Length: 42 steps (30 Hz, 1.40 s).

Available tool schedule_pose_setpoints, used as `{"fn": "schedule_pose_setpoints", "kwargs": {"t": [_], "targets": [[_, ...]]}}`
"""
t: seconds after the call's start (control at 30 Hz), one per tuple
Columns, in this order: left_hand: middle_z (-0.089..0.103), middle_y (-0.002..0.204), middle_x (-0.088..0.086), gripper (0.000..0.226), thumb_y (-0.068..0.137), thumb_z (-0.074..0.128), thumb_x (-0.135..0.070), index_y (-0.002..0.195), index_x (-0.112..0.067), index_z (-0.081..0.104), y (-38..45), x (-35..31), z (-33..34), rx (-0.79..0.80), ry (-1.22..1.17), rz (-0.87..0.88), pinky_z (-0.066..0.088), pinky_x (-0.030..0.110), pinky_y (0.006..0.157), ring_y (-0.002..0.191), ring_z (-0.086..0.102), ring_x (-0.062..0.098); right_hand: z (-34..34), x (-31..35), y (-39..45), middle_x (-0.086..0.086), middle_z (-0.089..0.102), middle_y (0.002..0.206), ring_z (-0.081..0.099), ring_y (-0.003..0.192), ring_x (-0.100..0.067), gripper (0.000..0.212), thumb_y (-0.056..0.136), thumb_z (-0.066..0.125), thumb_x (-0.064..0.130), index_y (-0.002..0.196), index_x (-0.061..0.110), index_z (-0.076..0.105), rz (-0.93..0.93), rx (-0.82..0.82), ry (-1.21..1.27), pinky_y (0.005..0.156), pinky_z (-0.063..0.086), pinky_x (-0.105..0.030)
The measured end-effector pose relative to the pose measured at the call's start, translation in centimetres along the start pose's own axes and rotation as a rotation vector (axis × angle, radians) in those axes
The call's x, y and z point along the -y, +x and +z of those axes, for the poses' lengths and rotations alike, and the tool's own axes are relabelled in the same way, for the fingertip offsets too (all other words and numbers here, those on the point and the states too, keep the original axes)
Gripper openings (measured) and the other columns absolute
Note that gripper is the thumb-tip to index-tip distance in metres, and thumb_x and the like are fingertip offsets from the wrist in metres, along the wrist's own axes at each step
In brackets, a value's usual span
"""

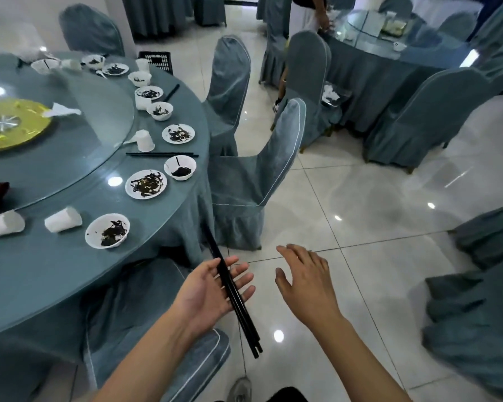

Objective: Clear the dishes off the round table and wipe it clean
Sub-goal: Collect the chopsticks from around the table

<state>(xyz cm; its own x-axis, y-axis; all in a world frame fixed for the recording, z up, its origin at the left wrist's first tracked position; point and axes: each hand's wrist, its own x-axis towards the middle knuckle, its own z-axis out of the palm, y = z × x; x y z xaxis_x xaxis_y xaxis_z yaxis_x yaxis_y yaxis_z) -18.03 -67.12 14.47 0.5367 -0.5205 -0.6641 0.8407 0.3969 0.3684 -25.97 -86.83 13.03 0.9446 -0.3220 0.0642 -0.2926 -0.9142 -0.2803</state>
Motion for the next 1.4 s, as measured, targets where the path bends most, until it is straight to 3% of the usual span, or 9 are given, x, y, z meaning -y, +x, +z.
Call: {"fn": "schedule_pose_setpoints", "kwargs": {"t": [0.67, 1.0, 1.23, 1.4], "targets": [[0.069, 0.112, 0.018, 0.038, 0.098, 0.049, -0.026, 0.127, -0.004, 0.062, 15.8, -9.2, 10.6, -0.221, -0.325, 0.344, 0.051, 0.054, 0.099, 0.100, 0.066, 0.036, 2.9, -4.6, 31.2, 0.012, 0.052, 0.135, 0.049, 0.121, -0.015, 0.042, 0.098, 0.052, 0.038, 0.139, 0.034, 0.047, -0.518, 0.216, 0.089, 0.105, 0.038, -0.035], [0.070, 0.103, 0.017, 0.034, 0.097, 0.048, -0.024, 0.122, -0.005, 0.062, 19.3, -15.8, 10.9, -0.342, -0.499, 0.531, 0.058, 0.050, 0.087, 0.087, 0.070, 0.034, 6.6, 1.3, 43.0, 0.007, 0.057, 0.131, 0.054, 0.117, -0.019, 0.042, 0.095, 0.057, 0.033, 0.136, 0.028, 0.054, -0.740, 0.312, 0.138, 0.100, 0.039, -0.039], [0.070, 0.099, 0.017, 0.033, 0.097, 0.050, -0.023, 0.121, -0.005, 0.062, 22.5, -21.6, 8.9, -0.406, -0.584, 0.585, 0.053, 0.051, 0.092, 0.084, 0.070, 0.034, 10.5, 6.6, 51.0, 0.006, 0.055, 0.134, 0.052, 0.119, -0.020, 0.044, 0.096, 0.054, 0.035, 0.139, 0.028, 0.051, -0.792, 0.374, 0.068, 0.102, 0.037, -0.038], [0.072, 0.103, 0.017, 0.033, 0.097, 0.048, -0.024, 0.119, -0.005, 0.064, 24.1, -25.5, 8.2, -0.438, -0.600, 0.601, 0.060, 0.049, 0.083, 0.087, 0.070, 0.034, 12.4, 9.3, 55.0, 0.004, 0.058, 0.126, 0.053, 0.115, -0.021, 0.039, 0.096, 0.054, 0.033, 0.134, 0.027, 0.053, -0.816, 0.393, 0.025, 0.098, 0.039, -0.040]]}}
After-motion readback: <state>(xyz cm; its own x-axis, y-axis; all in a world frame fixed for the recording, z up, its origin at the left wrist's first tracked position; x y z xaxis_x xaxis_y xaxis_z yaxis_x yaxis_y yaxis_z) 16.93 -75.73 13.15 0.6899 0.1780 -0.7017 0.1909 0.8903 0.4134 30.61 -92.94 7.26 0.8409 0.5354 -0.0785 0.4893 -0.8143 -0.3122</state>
